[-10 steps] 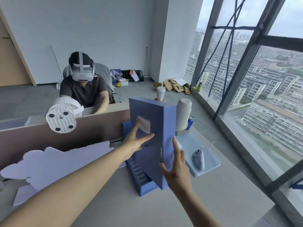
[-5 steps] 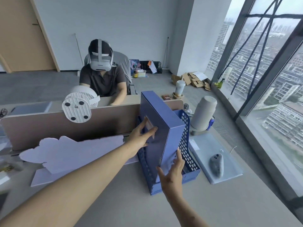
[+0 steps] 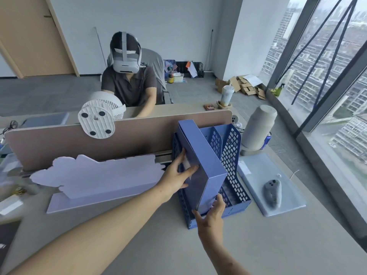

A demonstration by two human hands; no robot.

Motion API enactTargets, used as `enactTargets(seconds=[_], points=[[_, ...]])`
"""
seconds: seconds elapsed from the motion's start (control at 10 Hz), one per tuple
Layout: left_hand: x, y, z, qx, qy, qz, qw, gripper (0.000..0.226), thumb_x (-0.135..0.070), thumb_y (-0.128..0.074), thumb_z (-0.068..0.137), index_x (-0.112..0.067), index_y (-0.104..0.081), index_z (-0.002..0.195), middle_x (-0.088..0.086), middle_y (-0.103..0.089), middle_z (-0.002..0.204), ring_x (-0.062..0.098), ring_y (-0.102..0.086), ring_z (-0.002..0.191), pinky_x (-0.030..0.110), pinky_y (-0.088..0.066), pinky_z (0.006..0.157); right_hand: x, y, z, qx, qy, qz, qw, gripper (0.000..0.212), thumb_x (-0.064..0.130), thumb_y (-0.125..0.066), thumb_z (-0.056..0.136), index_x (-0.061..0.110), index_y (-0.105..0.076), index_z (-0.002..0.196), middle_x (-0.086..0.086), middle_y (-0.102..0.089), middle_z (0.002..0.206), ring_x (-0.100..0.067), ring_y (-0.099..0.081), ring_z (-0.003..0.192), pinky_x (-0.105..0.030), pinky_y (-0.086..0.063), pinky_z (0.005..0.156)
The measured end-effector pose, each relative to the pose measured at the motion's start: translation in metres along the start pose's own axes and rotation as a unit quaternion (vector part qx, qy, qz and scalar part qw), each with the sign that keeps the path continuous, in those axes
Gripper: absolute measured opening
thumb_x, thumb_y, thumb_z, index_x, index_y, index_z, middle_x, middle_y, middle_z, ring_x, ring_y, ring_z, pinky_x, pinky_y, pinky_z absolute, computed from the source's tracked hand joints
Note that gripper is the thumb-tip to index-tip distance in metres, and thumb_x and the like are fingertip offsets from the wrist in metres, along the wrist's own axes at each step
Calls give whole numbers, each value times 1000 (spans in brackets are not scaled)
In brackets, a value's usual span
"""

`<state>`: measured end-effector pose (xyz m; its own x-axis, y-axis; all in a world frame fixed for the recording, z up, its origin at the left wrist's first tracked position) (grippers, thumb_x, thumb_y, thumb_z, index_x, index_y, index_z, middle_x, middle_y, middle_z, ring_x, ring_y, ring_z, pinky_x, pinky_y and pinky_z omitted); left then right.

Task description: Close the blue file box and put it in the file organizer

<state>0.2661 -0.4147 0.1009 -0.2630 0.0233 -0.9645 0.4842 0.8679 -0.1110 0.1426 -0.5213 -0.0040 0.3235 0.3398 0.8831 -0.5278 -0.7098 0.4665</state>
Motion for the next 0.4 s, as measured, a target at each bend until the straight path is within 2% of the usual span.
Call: enactTargets(seconds=[0.1, 0.2, 0.3, 0.4], points=[[0, 0, -5, -2, -5, 14, 1000, 88, -45, -72, 74, -48, -26, 150, -12, -32, 159, 21, -53, 128, 55, -51, 99, -1, -4, 3, -15, 15, -33, 999, 87, 16, -81, 72, 29, -22, 135, 7, -37, 118, -26, -49, 104, -44, -49, 85], [0, 5, -10, -8, -3, 14, 1000, 87, -47, -73, 73, -48, -30, 148, -12, -38, 156, 21, -52, 129, 57, -51, 99, -1, 1, 6, -14, 40, -71, 997, 92, 23, -85, 67, 25, -25, 136, -6, -47, 126, -28, -46, 110, -46, -46, 93], [-3, 8, -18, -12, 1, 38, 999, 82, -44, -72, 78, -45, -32, 149, -11, -40, 155, 22, -49, 133, 55, -50, 100, -2, 5, 7, 32, 50, -74, 996, 92, 27, -85, 66, 24, -26, 137, -1, -45, 128, -22, -49, 111, -41, -50, 88], [-3, 19, -30, -13, 11, 66, 998, 70, -32, -68, 89, -38, -33, 150, -14, -44, 140, 18, -43, 132, 53, -43, 106, 3, 24, 10, 111, 70, -16, 991, 83, 15, -83, 67, 48, -29, 120, 9, -48, 119, -6, -49, 109, -16, -41, 82]])
Point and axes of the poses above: each hand's wrist, its own z-axis towards the middle knuckle, its own y-axis out of the back of the hand, x = y × z, the point moved 4 cm from there along z, towards the middle knuckle
